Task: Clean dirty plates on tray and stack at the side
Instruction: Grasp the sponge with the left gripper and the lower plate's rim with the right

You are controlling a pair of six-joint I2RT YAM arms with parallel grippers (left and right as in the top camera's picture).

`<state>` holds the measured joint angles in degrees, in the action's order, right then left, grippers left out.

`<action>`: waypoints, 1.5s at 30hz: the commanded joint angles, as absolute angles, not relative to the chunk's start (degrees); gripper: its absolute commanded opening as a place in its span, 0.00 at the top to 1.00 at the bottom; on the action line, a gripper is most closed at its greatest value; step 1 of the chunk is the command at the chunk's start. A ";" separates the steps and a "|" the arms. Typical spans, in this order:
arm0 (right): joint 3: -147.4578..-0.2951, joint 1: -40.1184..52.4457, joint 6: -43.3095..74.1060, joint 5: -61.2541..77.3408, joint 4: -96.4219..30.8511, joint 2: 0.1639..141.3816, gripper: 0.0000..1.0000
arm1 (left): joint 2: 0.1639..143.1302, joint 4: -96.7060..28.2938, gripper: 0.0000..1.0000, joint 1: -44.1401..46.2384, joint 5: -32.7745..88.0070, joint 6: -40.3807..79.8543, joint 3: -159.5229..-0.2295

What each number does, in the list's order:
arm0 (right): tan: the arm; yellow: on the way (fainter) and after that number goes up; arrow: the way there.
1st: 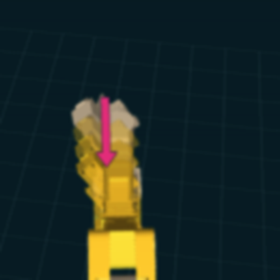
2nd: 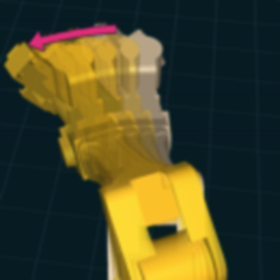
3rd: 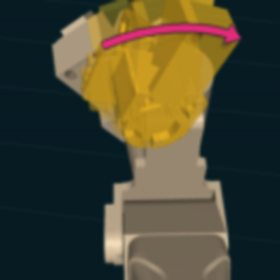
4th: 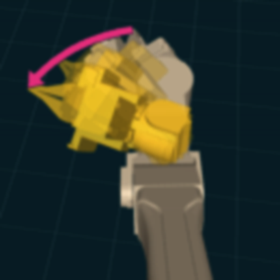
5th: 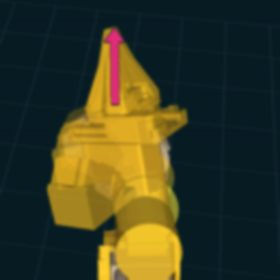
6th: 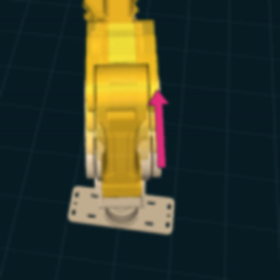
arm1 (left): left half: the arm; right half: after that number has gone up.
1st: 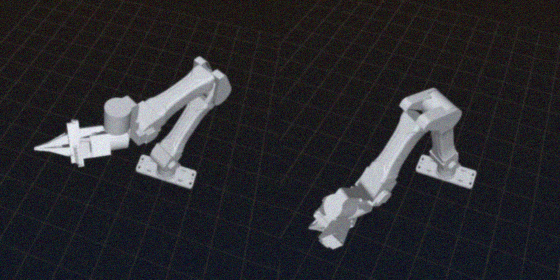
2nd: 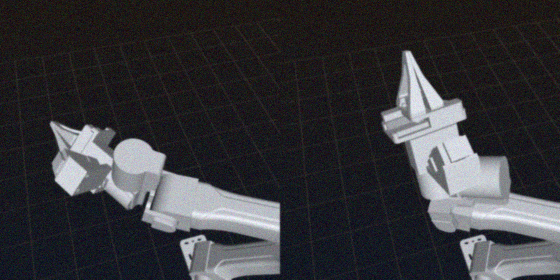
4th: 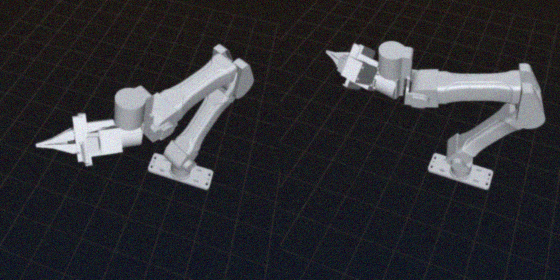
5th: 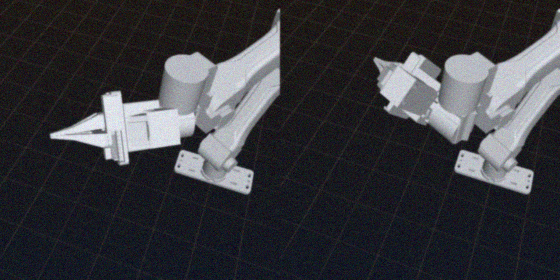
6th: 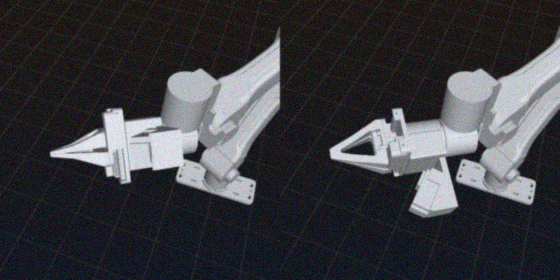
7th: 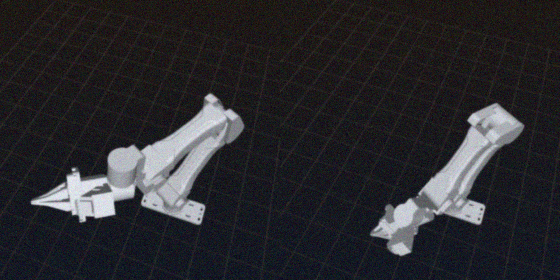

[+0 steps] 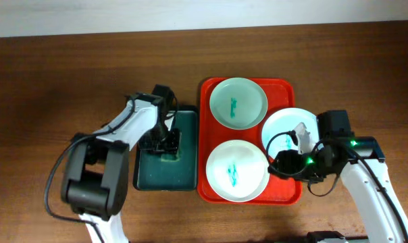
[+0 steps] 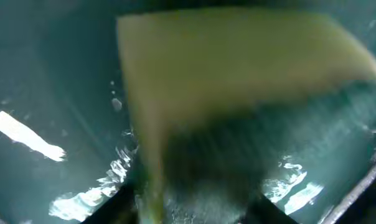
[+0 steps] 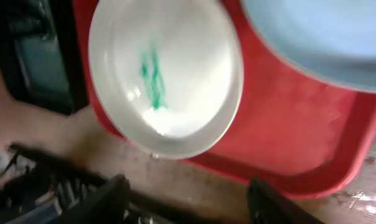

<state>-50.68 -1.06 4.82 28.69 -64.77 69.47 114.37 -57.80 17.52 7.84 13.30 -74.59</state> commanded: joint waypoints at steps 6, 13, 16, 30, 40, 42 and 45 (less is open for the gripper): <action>-50.70 -0.71 8.03 24.73 -60.99 69.14 0.39 | 116.86 -63.16 0.51 17.45 8.71 14.00 -81.25; -50.70 -0.71 8.01 24.56 -59.81 69.14 0.39 | 116.55 -58.78 0.48 18.52 1.08 12.95 -83.02; -50.70 -0.71 8.03 24.58 -59.75 69.14 0.39 | 116.55 -51.53 0.94 20.73 1.10 12.97 -77.47; -50.61 -0.80 9.15 21.56 -62.28 71.85 0.33 | 112.53 -64.84 0.51 20.88 5.78 16.01 -80.79; -50.02 -0.71 9.54 21.56 -59.53 81.25 0.47 | 111.48 -57.87 1.00 20.84 5.65 19.66 -75.92; -50.02 -0.67 9.52 21.58 -59.09 83.00 0.57 | 109.80 -61.19 1.00 20.84 5.58 18.39 -79.66; -47.88 1.69 9.58 21.80 -54.94 84.66 0.65 | 104.66 -64.62 1.00 20.84 5.56 16.53 -84.23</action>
